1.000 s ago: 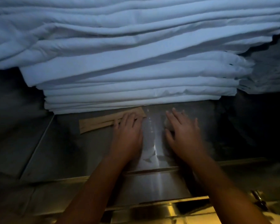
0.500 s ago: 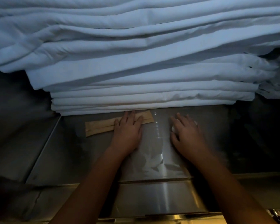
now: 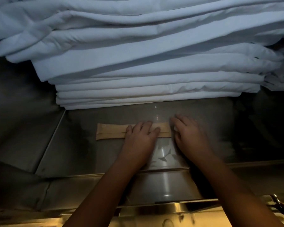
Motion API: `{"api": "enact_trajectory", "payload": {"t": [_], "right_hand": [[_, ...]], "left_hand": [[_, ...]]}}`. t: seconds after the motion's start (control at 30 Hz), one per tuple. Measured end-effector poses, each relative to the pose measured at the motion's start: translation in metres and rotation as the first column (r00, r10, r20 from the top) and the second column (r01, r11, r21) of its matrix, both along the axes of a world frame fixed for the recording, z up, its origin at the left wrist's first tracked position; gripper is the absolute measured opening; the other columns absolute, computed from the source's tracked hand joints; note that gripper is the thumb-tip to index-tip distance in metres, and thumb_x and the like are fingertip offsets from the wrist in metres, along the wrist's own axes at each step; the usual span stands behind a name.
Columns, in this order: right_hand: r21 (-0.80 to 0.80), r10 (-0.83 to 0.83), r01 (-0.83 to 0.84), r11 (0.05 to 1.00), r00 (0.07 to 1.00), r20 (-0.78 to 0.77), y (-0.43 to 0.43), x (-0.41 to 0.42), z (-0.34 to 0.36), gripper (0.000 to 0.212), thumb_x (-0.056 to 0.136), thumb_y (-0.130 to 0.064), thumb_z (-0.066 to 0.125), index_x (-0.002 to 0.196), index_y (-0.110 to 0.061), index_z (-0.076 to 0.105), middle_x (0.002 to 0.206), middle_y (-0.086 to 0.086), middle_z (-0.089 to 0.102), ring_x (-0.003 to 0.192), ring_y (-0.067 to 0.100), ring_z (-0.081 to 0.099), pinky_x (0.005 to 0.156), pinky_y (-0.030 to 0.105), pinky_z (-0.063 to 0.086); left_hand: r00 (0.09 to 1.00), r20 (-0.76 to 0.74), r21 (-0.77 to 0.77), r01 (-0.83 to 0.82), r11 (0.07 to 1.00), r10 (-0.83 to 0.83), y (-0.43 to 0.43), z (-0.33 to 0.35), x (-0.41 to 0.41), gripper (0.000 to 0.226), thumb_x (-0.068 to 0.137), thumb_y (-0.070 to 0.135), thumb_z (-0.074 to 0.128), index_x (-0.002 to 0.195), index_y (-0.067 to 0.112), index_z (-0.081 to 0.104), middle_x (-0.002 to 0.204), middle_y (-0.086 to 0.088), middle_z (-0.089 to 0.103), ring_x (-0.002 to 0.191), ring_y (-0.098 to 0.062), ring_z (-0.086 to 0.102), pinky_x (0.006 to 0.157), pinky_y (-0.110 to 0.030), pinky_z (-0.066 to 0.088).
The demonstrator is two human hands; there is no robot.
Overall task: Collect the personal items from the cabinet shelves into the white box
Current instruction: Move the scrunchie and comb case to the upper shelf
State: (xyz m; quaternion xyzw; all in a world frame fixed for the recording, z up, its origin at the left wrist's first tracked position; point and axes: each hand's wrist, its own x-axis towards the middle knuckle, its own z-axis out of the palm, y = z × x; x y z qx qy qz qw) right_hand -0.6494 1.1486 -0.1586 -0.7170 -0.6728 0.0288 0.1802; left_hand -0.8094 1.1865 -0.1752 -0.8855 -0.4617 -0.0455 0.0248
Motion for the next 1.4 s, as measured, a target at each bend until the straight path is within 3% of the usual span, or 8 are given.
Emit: {"api": "enact_trajectory", "payload": {"t": [0.27, 0.4, 0.5, 0.63, 0.9, 1.17, 1.3, 1.4], "right_hand": [[0.02, 0.011, -0.011, 1.0, 1.0, -0.009, -0.027, -0.015, -0.004, 0.041, 0.08, -0.006, 0.058, 0.121, -0.009, 0.057, 0.126, 0.013, 0.055, 0.114, 0.033, 0.049, 0.09, 0.043, 0.039], [0.057, -0.006, 0.006, 0.998, 1.0, -0.013, -0.047, -0.022, -0.005, 0.04, 0.081, -0.006, 0.059, 0.12, -0.008, 0.058, 0.122, 0.014, 0.058, 0.113, 0.032, 0.052, 0.091, 0.043, 0.04], [0.059, -0.014, 0.014, 0.998, 1.0, -0.001, -0.06, -0.027, -0.006, 0.04, 0.084, -0.009, 0.057, 0.124, -0.01, 0.056, 0.126, 0.012, 0.056, 0.117, 0.03, 0.049, 0.096, 0.044, 0.037], [-0.001, -0.024, 0.024, 1.0, 1.0, 0.006, -0.072, -0.034, -0.005, 0.045, 0.087, -0.015, 0.052, 0.132, -0.015, 0.048, 0.136, 0.008, 0.048, 0.127, 0.027, 0.039, 0.106, 0.042, 0.027], [-0.078, -0.017, 0.022, 0.997, 0.998, 0.064, -0.091, -0.046, -0.006, 0.056, 0.086, -0.022, 0.052, 0.139, -0.021, 0.037, 0.146, 0.003, 0.036, 0.134, 0.024, 0.027, 0.107, 0.041, 0.025], [0.011, -0.049, 0.048, 0.999, 0.993, 0.103, -0.106, -0.056, -0.013, 0.057, 0.067, -0.008, 0.078, 0.121, -0.009, 0.059, 0.126, 0.013, 0.057, 0.115, 0.036, 0.052, 0.088, 0.05, 0.045], [0.038, -0.08, 0.077, 0.996, 0.991, 0.105, -0.118, -0.063, -0.01, 0.051, 0.072, -0.014, 0.072, 0.121, -0.01, 0.058, 0.128, 0.013, 0.056, 0.116, 0.034, 0.052, 0.091, 0.05, 0.043], [0.1, -0.102, 0.092, 0.991, 0.99, 0.097, -0.129, -0.071, -0.006, 0.04, 0.08, -0.022, 0.049, 0.115, -0.006, 0.062, 0.123, 0.016, 0.059, 0.112, 0.035, 0.055, 0.086, 0.052, 0.049]], "left_hand": [[0.99, 0.107, -0.021, 0.091, 0.996, -0.088, -0.039, 0.007, -0.013, 0.042, 0.094, 0.021, 0.043, 0.136, 0.02, 0.043, 0.147, -0.012, 0.033, 0.132, -0.03, 0.03, 0.105, -0.048, 0.021], [0.972, 0.166, 0.073, 0.157, 0.985, -0.167, -0.051, 0.008, -0.021, 0.034, 0.079, 0.013, 0.068, 0.112, 0.011, 0.065, 0.121, -0.02, 0.059, 0.103, -0.04, 0.057, 0.086, -0.051, 0.045], [0.961, 0.191, 0.122, 0.178, 0.976, -0.2, -0.058, 0.007, -0.028, 0.03, 0.079, 0.023, 0.064, 0.107, 0.012, 0.068, 0.114, -0.018, 0.063, 0.095, -0.037, 0.061, 0.081, -0.048, 0.048], [0.951, 0.201, 0.107, 0.218, 0.97, -0.236, -0.064, 0.004, -0.037, 0.048, 0.064, 0.025, 0.083, 0.108, 0.011, 0.068, 0.115, -0.018, 0.063, 0.094, -0.037, 0.062, 0.081, -0.05, 0.048], [0.938, 0.194, 0.138, 0.262, 0.955, -0.286, -0.075, -0.001, -0.053, 0.059, 0.061, 0.011, 0.083, 0.117, 0.013, 0.063, 0.124, -0.016, 0.059, 0.105, -0.036, 0.058, 0.087, -0.051, 0.045], [0.908, 0.217, 0.179, 0.324, 0.929, -0.358, -0.073, 0.0, -0.064, 0.058, 0.061, 0.011, 0.083, 0.115, 0.013, 0.064, 0.116, -0.011, 0.064, 0.096, -0.029, 0.062, 0.082, -0.041, 0.048], [0.892, 0.212, 0.182, 0.365, 0.913, -0.399, -0.073, 0.0, -0.068, 0.058, 0.062, 0.008, 0.083, 0.116, 0.011, 0.063, 0.113, -0.015, 0.064, 0.097, -0.032, 0.062, 0.082, -0.044, 0.048], [0.879, 0.227, 0.185, 0.385, 0.904, -0.42, -0.073, 0.001, -0.071, 0.061, 0.064, 0.0, 0.08, 0.12, 0.01, 0.06, 0.118, -0.019, 0.061, 0.105, -0.035, 0.06, 0.087, -0.053, 0.044]]}}
